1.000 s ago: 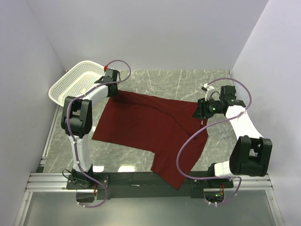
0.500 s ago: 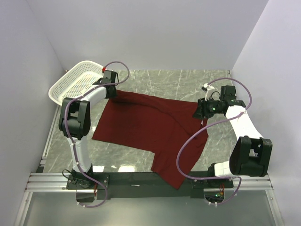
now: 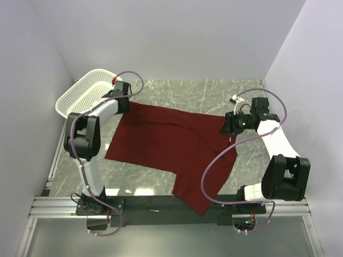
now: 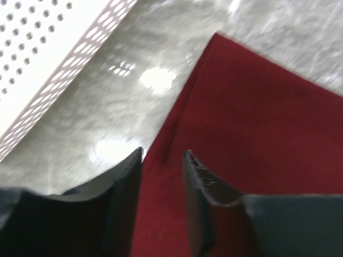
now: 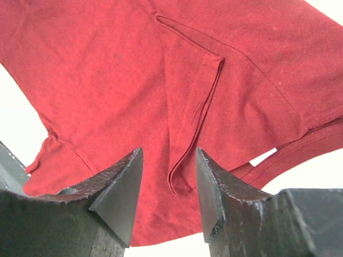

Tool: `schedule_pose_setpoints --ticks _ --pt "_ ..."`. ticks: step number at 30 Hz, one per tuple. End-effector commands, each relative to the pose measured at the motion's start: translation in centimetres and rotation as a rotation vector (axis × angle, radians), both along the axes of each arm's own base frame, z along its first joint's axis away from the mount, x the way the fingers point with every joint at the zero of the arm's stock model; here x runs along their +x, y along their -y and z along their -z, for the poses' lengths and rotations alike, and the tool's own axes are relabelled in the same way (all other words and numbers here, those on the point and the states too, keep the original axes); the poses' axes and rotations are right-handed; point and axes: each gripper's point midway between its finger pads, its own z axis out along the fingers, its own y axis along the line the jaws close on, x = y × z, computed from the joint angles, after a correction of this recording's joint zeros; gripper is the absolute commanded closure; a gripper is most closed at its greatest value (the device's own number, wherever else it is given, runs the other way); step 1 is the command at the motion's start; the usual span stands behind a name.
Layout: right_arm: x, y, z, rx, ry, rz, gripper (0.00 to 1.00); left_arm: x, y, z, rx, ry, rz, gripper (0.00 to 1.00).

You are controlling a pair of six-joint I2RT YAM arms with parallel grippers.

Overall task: Fold and stack the t-shirts
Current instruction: Fold the tshirt

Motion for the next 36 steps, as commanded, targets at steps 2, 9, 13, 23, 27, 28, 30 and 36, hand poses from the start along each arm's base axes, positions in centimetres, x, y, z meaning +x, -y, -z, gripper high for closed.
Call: schedule_pose_setpoints --ticks 2,9,13,23,27,28,30,36 --pt "0.5 -0.1 -1.4 -0.011 0.070 -0.012 0.49 -0.3 -0.6 -6.6 -0.050 0.162 -0.029 0.52" --pt "0.8 0.0 -1.1 -0.007 0.045 -0.017 0.49 -0.8 2.4 -11.2 -0.202 0.270 0.112 0.46" --pt "0.3 -0.6 -0.1 -0.008 -0.030 -0.067 0.49 -2.2 3.0 -15.4 -0.240 0.388 0.178 0.37" --pt "1.7 -1.2 3.2 -0.071 -0.192 -0.098 0.49 -9.9 0.3 -16.6 -0.206 0.520 0.147 0.17" --pt "2.6 -1.6 5.2 -0.106 -0.260 -0.091 0.49 -11.3 -0.2 -16.1 -0.177 0.494 0.159 0.18" --pt "2.8 -2.7 5.4 -0.119 -0.256 -0.115 0.49 -11.5 -0.3 -16.4 -0.169 0.503 0.164 0.18" --pt "3.6 -2.8 6.1 -0.131 -0.279 -0.097 0.49 -12.0 -0.5 -16.3 -0.163 0.502 0.161 0.18" --pt "5.7 -2.5 7.6 -0.176 -0.309 -0.062 0.50 -12.5 -0.6 -16.2 -0.153 0.515 0.167 0.18"
